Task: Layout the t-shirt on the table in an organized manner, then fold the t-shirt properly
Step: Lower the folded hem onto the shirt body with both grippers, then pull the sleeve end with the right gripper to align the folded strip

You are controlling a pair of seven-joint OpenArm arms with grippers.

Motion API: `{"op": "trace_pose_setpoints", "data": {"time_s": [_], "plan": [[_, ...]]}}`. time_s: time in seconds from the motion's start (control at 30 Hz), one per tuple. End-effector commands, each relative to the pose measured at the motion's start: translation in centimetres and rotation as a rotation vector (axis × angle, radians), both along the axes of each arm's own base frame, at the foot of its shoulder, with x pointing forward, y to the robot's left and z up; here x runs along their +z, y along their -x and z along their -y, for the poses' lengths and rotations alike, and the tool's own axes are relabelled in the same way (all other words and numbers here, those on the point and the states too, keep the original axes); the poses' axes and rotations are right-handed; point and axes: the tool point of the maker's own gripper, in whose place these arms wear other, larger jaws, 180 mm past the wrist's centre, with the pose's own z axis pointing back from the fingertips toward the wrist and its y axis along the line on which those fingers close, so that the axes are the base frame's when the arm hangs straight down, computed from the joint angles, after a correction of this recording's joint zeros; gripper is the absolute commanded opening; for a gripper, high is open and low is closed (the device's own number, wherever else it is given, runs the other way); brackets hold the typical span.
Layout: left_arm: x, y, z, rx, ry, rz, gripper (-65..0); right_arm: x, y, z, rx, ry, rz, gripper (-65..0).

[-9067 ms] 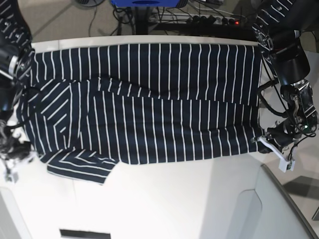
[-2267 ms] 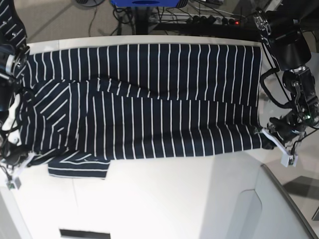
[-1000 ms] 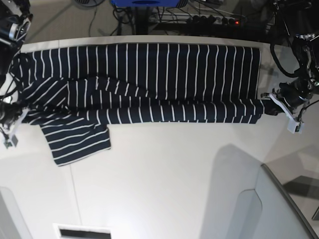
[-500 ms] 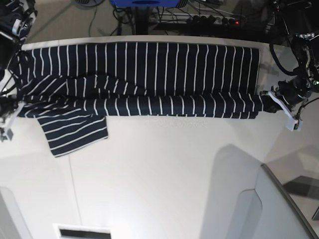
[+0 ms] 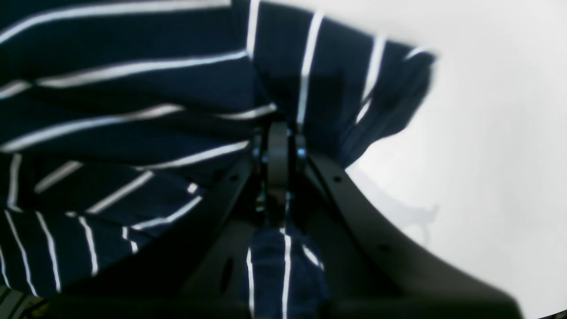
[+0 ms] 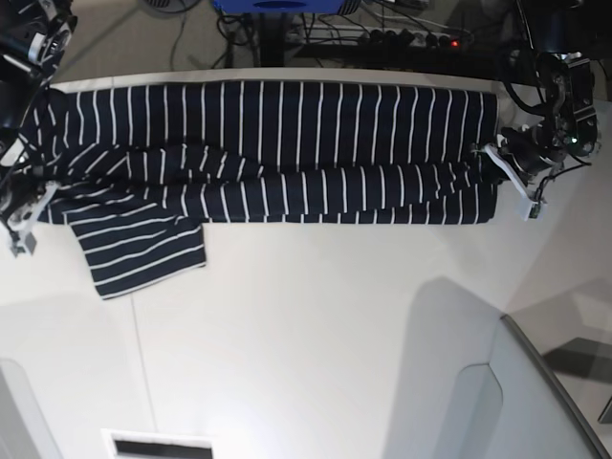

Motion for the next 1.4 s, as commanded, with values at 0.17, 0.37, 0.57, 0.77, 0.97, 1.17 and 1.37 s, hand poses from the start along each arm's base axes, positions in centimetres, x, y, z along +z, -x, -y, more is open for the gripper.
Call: {"op": "trace_pose_setpoints", "data": {"time_s": [0.17,0.37,0.57,0.77,0.97,1.17,1.37], "plan": [[1.7,-1.6,-0.8,-0.006,-0.016,0.062,-65.0,1.6,-1.5,1.4,-0.005,0.029,0.044,-58.7],[1.6,-1.6,-0.7,-0.006,-0.014,0.058,-65.0,5.7,-3.5,2.4,0.014,0.119,0.135,-27.2],[1.5,-1.5,-0.7,-0.005,-0.013,0.057,-65.0,7.4,-8.7,-1.2,0.069,0.064,0.244,-24.5],[1.5,-1.6,-0.6,-0.004,-0.009,0.058,-65.0,5.0,-11.7,-3.7,0.095,-0.051,0.226,-24.5],[1.5,-1.5,-0.6,-0.004,-0.007,0.059,-65.0,2.6,-12.6,-3.8,-0.001,-0.077,0.237,-24.5],[1.7,-1.8,-0.6,-0.005,-0.007,0.067,-65.0,0.7,-11.7,-4.4,-0.028,-0.135,0.206,-24.6],[1.8,-1.8,-0.6,-0.004,-0.007,0.069,-65.0,0.2,-11.4,-4.8,-0.028,-0.143,0.196,-39.6]]}}
